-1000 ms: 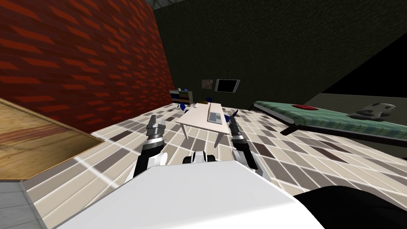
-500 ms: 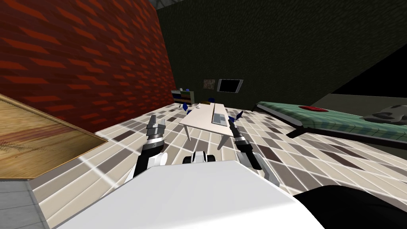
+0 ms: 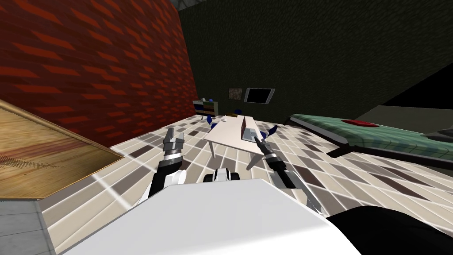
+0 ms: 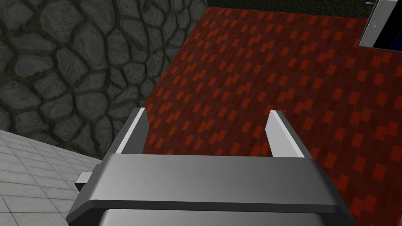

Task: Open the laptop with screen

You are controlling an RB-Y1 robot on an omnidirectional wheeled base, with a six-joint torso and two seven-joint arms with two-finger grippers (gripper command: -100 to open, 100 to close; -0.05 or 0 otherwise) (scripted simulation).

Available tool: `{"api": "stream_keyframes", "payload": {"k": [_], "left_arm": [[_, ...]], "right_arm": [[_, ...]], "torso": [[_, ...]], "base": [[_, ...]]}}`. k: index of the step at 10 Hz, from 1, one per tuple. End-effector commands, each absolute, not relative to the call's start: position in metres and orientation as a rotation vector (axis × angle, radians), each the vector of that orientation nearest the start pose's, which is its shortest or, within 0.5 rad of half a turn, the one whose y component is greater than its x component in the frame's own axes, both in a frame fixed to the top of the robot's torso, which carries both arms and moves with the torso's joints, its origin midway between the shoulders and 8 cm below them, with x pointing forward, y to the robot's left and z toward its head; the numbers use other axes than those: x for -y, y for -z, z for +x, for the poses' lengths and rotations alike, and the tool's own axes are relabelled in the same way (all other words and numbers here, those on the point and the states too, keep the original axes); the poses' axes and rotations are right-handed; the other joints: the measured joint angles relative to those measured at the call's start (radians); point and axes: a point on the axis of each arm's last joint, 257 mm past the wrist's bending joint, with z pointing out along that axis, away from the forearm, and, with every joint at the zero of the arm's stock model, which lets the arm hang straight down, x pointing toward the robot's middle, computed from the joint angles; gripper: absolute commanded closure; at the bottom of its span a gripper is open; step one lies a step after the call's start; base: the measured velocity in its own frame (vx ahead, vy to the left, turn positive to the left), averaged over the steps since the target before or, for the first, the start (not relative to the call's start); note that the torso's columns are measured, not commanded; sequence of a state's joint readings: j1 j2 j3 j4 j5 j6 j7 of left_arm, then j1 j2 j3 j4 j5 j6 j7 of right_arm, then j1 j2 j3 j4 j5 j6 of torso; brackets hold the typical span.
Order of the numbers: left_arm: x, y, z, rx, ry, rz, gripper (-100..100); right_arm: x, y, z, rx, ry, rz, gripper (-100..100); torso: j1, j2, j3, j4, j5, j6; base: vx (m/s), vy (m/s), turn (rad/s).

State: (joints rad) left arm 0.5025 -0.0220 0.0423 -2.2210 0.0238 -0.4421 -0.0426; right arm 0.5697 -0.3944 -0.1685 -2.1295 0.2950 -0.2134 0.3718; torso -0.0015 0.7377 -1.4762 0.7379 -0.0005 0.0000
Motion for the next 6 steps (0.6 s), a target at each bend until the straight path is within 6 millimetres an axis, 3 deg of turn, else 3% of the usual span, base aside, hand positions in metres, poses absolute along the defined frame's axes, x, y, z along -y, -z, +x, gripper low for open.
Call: {"api": "stream_keyframes", "payload": {"k": [1,6], "left_arm": [[-0.304,0.014,0.359,-0.667,1.206,-0.764,0],[-0.304,0.014,0.359,-0.667,1.206,-0.764,0]], "right_arm": [[0.384,0.134,0.382,-1.459,-0.180,0.152,-100],[0.455,0.162,0.374,-1.608,0.210,-0.064,-100]], "torso": [[0.004,0.001,0.000,0.000,0.001,0.000],[0.000,0.001,0.001,0.000,0.000,0.000]], "base": [[0.123,0.168,0.034],[0.113,0.163,0.041]]}}
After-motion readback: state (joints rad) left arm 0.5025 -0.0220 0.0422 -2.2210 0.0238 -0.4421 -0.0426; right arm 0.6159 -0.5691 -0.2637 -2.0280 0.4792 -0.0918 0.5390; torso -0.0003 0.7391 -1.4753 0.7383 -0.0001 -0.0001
